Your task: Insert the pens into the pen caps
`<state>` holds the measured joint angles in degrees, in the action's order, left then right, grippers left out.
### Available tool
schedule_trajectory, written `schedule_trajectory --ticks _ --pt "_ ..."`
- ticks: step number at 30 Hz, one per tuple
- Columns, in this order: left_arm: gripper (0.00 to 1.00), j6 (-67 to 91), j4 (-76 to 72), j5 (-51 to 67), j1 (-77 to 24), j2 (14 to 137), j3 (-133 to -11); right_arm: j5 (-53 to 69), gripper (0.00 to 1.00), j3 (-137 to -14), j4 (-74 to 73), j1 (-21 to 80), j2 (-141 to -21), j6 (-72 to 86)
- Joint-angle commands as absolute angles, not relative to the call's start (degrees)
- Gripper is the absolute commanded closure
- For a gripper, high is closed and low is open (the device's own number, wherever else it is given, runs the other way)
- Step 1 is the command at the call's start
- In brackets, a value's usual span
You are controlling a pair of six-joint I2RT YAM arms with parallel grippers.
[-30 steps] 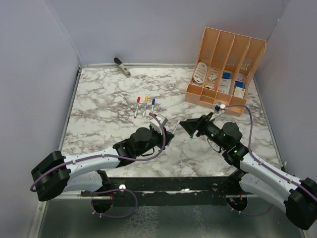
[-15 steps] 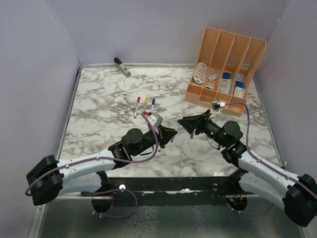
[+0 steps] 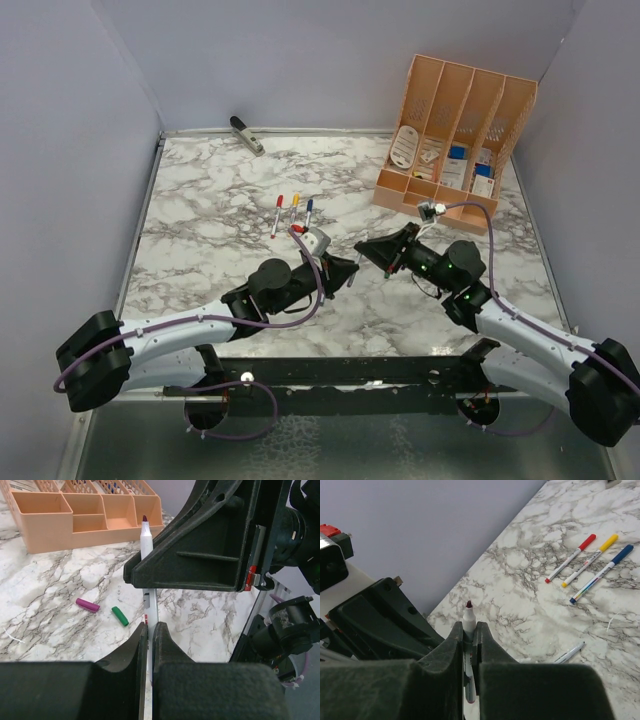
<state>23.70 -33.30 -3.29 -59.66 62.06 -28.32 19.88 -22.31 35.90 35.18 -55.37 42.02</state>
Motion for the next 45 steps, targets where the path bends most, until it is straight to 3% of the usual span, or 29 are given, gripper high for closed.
schedule_trajectory --ticks 1,2,4,9,14,21,26,27,30,33,41,45 --pt "0.96 23.90 -36.02 -3.37 -59.85 62.46 -28.65 22.06 0.99 -23.21 38.58 35.16 -54.60 41.66" --pt "0.83 24.08 -36.11 -3.12 -59.85 62.61 -28.65 22.06 0.99 -23.06 38.87 35.16 -54.32 41.57" --pt "0.67 24.14 -36.09 -2.77 -59.81 62.99 -28.68 21.85 0.99 -22.85 39.17 35.16 -53.69 41.39" --pt "0.60 24.35 -36.08 -2.27 -59.82 64.07 -28.91 21.76 0.99 -22.68 39.24 35.15 -52.92 41.78" --pt "0.70 24.37 -36.12 -2.28 -59.85 64.50 -29.08 22.73 0.99 -22.42 39.90 35.11 -53.50 42.36" --pt "0.99 23.98 -36.44 -1.62 -59.81 64.43 -29.35 23.32 0.99 -22.32 39.79 35.16 -55.11 41.92" --pt "1.00 22.51 -36.47 -0.96 -59.84 64.18 -29.29 23.55 0.99 -22.56 38.85 35.16 -55.98 41.26" --pt "1.00 22.22 -36.41 -0.81 -59.79 64.20 -29.23 23.47 0.93 -22.63 38.75 35.11 -55.83 40.87" --pt "1.00 22.97 -34.99 -3.55 -59.85 63.63 -28.44 21.86 0.64 -23.07 37.20 35.16 -53.79 38.82" --pt "1.00 24.18 -32.80 -7.04 -59.77 62.39 -27.17 18.48 0.50 -24.51 32.38 35.16 -50.41 35.30" --pt "1.00 27.12 -16.60 -15.58 -57.82 60.26 -29.09 8.38 0.49 -27.45 20.97 35.15 -45.38 27.86" --pt "1.00 27.31 -9.95 -16.87 -56.43 60.53 -30.45 1.24 0.63 -31.79 11.17 35.16 -48.01 22.64"
